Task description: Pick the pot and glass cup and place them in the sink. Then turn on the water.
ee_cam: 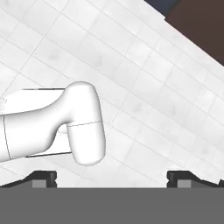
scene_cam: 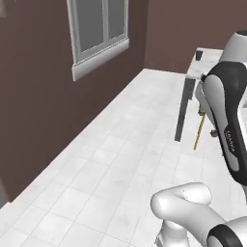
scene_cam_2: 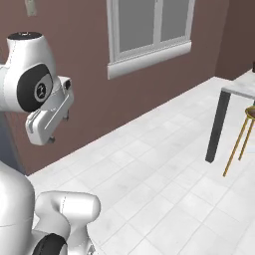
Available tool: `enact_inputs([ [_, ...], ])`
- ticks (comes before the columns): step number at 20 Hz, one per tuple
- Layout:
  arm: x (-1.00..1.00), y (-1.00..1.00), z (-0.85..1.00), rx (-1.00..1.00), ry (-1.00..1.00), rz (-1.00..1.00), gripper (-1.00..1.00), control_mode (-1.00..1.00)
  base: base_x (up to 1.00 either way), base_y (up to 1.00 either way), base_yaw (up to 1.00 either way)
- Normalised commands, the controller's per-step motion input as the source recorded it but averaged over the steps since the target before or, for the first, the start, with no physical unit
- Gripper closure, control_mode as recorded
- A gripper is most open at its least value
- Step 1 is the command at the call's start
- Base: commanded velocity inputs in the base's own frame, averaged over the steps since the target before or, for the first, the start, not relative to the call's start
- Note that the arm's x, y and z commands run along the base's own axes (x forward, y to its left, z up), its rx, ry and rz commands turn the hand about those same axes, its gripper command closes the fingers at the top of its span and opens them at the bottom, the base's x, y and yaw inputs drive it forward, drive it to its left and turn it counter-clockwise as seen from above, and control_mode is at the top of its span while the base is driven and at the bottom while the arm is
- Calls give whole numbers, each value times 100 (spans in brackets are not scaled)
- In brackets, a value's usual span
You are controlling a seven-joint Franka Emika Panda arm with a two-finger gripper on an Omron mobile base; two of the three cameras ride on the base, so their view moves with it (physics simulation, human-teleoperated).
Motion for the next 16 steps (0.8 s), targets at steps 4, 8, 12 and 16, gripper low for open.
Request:
enact_inputs([
  [4,0,0,0,0,0,0,-100,100,70,20,-37],
  [8,0,0,0,0,0,0,-100,100,87,68,-11],
  [12,0,0,0,0,0,0,-100,100,96,80,-10],
  [16,0,0,0,0,0,0,-100,100,97,74,-10],
])
